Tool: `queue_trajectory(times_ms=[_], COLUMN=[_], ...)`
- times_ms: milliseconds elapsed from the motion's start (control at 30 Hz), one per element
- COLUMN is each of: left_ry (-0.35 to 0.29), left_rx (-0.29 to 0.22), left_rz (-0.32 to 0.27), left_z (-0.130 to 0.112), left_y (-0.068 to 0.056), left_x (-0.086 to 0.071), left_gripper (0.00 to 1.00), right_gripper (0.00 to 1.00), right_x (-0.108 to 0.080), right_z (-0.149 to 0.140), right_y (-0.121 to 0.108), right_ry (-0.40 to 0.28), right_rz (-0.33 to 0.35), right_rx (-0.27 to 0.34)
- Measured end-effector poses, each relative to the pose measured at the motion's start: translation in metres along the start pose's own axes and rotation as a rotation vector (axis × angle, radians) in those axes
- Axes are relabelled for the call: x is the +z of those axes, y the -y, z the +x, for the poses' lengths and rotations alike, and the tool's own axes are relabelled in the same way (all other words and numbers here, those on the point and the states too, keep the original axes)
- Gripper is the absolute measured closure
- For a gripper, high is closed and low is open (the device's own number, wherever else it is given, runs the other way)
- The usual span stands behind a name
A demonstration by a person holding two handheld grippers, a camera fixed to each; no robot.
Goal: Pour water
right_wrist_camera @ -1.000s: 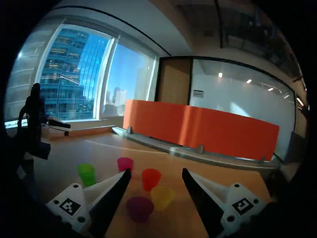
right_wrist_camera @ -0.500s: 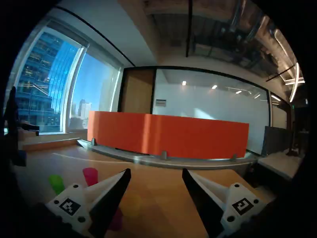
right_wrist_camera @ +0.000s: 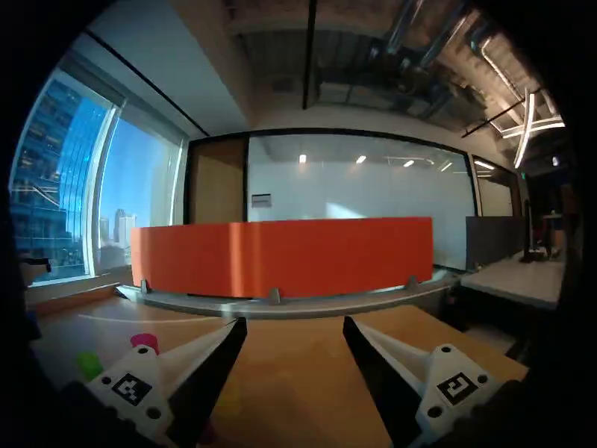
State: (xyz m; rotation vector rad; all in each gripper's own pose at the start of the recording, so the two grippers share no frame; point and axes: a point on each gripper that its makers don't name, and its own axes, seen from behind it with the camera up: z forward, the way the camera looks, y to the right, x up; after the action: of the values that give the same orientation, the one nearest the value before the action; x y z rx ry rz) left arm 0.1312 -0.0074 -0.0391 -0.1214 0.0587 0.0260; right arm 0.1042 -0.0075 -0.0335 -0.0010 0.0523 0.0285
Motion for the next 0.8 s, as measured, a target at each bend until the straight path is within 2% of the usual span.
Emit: queue_trajectory(times_ms=[267, 567, 800], left_ry=[0.000, 0.000, -0.001], left_rx=[-0.034, -0.037, -0.014], left_rz=[0.015, 0.013, 0.029], left_z=[-0.006, -0.008, -0.012], left_y=[0.006, 0.004, 0.003], left_x=[0.004, 0.010, 0.013], left_gripper=[0.03, 0.02, 0.02], right_gripper=[0.00, 0.00, 0.00], right_x=[-0.002, -0.005, -0.007], right_z=[0.002, -0.001, -0.007], right_y=[0.000, 0.002, 0.002], right_ry=[-0.006, -0.004, 0.007], right_rz=[-0.003, -0.007, -0.010], right_rx=[0.007, -0.030, -0.043])
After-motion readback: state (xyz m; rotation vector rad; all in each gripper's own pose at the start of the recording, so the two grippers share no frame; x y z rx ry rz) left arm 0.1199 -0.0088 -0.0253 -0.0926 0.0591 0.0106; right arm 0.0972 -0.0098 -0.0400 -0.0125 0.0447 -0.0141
